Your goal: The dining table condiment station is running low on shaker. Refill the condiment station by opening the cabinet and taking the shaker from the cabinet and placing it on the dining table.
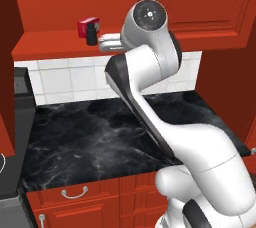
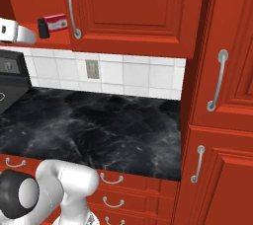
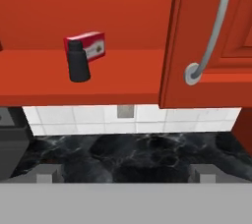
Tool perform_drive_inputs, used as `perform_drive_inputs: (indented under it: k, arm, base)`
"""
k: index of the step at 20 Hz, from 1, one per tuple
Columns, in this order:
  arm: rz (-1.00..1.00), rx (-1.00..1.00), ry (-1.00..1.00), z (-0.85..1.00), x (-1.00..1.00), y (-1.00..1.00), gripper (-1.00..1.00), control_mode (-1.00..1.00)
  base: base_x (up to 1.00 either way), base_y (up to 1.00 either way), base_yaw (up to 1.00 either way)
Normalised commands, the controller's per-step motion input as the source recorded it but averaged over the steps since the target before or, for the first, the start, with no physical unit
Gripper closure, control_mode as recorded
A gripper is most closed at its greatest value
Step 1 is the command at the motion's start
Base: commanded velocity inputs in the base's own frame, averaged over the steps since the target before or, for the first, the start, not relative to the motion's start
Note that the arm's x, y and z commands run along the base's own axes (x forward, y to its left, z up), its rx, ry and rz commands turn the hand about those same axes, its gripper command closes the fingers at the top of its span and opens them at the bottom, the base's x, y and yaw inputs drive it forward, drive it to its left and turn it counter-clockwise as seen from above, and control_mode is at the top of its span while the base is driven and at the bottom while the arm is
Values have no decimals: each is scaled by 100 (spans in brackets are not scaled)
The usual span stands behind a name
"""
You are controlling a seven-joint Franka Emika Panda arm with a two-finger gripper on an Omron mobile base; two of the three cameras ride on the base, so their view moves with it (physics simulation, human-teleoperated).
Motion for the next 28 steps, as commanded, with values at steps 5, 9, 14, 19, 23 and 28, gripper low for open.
perform_drive_inputs:
  k: [5, 9, 14, 19, 23, 28]
  arm:
    - [0, 0, 1, 0, 40, 15, -100, -100]
    - [0, 0, 2, 0, 38, 24, -100, -100]
    - [0, -1, 2, 0, 40, 25, -100, -100]
    - [0, 0, 0, 0, 34, 7, -100, -100]
    - [0, 0, 0, 0, 25, 0, -100, -100]
    - [0, 0, 0, -1, 20, 2, -100, -100]
  base:
    - [0, 0, 0]
    - [0, 0, 0]
    - [0, 0, 0]
    - [0, 0, 0]
    - [0, 0, 0]
    - [0, 0, 0]
